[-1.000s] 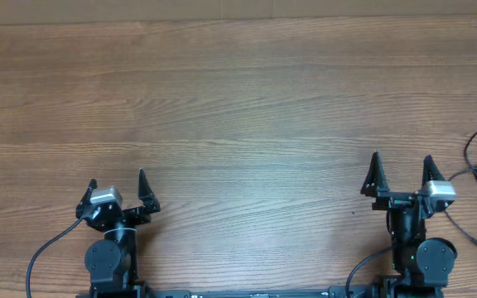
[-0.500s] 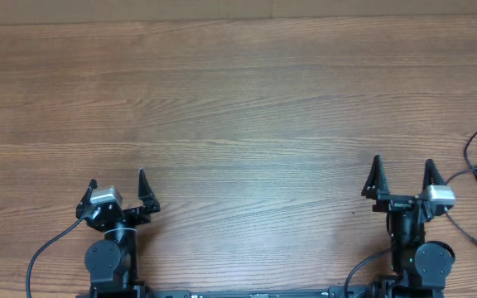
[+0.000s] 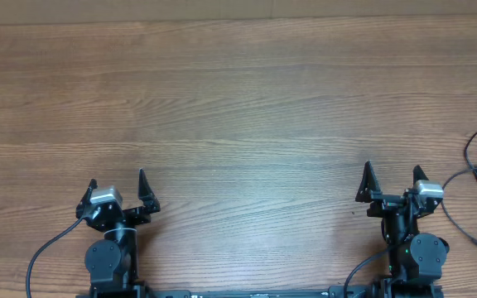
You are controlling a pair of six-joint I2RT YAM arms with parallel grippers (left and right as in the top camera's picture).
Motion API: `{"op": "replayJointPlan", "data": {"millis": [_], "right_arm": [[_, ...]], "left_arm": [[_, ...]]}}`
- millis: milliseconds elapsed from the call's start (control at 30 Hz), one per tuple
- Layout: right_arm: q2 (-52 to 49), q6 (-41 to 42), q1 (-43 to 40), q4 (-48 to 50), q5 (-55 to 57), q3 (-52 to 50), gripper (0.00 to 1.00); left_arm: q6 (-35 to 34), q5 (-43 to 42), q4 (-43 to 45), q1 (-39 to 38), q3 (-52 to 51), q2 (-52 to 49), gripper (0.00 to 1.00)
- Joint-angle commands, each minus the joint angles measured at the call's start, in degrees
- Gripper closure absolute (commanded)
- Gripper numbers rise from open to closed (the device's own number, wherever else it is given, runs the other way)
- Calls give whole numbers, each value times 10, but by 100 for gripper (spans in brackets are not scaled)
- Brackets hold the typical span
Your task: Untangle cables
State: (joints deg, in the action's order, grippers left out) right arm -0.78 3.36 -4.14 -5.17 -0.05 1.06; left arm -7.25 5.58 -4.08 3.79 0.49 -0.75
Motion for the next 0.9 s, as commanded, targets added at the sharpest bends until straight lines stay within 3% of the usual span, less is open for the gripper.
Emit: {"op": "replayJointPlan", "data": {"millis": [0,200,367,867], "right_arm": [[6,-2,-4,2,-6,-6,0],[6,-8,-4,2,-16,-6,0],[6,-78,-4,3,-30,-6,0],[6,-79,-7,3,8,-6,0]], "left_arm": [[9,-5,0,3,-2,5,0],[9,-5,0,3,-2,5,0],[9,-5,0,3,-2,5,0],[9,-5,0,3,-2,5,0]]}}
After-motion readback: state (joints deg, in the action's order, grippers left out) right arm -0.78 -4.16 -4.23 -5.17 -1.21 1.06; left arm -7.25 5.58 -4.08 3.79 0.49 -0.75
